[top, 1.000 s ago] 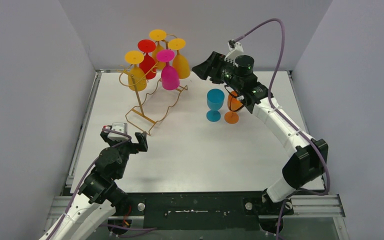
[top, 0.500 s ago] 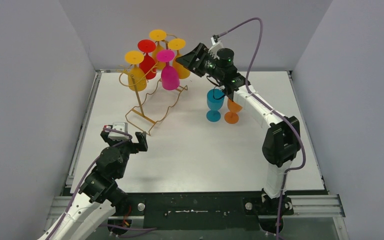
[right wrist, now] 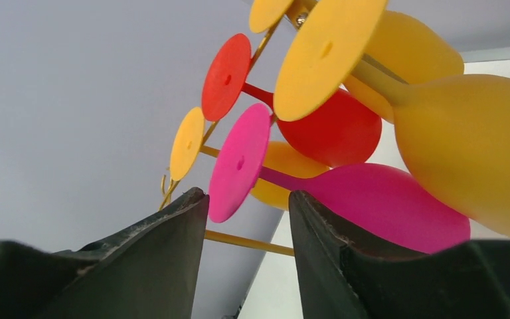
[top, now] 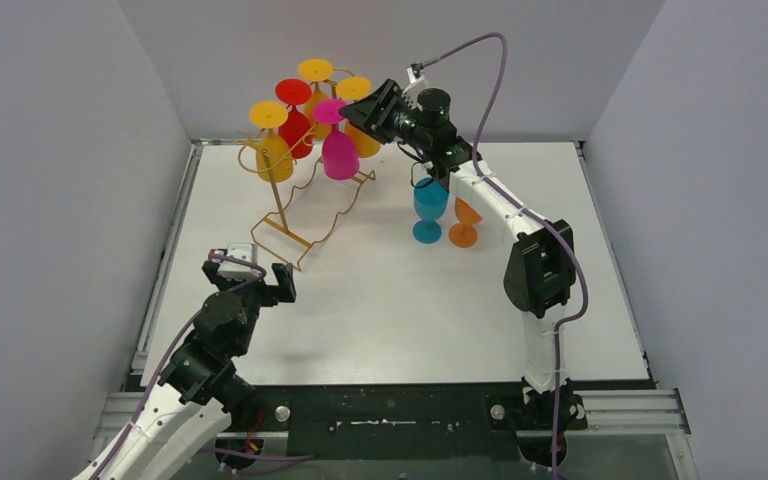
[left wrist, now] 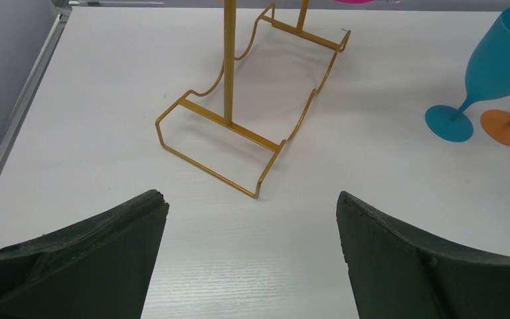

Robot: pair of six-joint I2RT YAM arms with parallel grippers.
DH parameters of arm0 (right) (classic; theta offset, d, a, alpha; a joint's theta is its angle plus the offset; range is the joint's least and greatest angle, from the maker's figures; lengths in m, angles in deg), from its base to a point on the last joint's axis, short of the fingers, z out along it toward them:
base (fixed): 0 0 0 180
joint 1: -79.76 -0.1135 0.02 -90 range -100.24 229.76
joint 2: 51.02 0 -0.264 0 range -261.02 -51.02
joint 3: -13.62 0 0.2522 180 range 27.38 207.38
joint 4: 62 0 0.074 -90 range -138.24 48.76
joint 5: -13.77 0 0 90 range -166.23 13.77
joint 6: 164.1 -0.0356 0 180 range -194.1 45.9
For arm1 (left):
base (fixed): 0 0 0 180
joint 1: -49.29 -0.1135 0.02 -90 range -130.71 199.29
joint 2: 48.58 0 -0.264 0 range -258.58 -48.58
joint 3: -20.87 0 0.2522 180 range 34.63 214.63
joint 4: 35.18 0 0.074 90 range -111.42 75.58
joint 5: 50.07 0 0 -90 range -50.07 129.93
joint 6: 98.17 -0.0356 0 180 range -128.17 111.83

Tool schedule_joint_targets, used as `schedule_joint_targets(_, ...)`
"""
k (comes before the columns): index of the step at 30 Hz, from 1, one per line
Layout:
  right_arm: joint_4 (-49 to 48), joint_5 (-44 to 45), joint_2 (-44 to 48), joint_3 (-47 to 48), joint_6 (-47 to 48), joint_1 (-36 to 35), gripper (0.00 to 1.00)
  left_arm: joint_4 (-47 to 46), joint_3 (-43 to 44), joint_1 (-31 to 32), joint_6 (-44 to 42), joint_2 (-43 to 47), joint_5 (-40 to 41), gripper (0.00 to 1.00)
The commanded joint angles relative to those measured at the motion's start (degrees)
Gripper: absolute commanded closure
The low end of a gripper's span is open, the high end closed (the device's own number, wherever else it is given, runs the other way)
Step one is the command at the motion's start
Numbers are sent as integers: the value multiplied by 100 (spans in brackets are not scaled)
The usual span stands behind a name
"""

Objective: Take the wine glass off the wine glass rack
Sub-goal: Pick up the wine glass from the wine rack.

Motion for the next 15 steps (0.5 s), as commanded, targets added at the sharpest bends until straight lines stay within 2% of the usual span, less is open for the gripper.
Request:
schedule_joint_targets(1, -164, 26, -57, 300, -67, -4, 54, -114, 289, -26, -86, -15, 4, 3)
schedule_joint_targets(5, -137, -66, -139, 421, -43, 5, 63, -118, 291, -24, -95, -36, -9, 3)
schedule_joint_targets(10, -154, -102, -111, 410, 32, 6, 68, -114, 291, -24, -128, -75, -41, 3)
schedule_joint_targets(15, -79, -123, -94, 398, 22, 26, 78, -105, 297, -24, -143, -152, -104, 3)
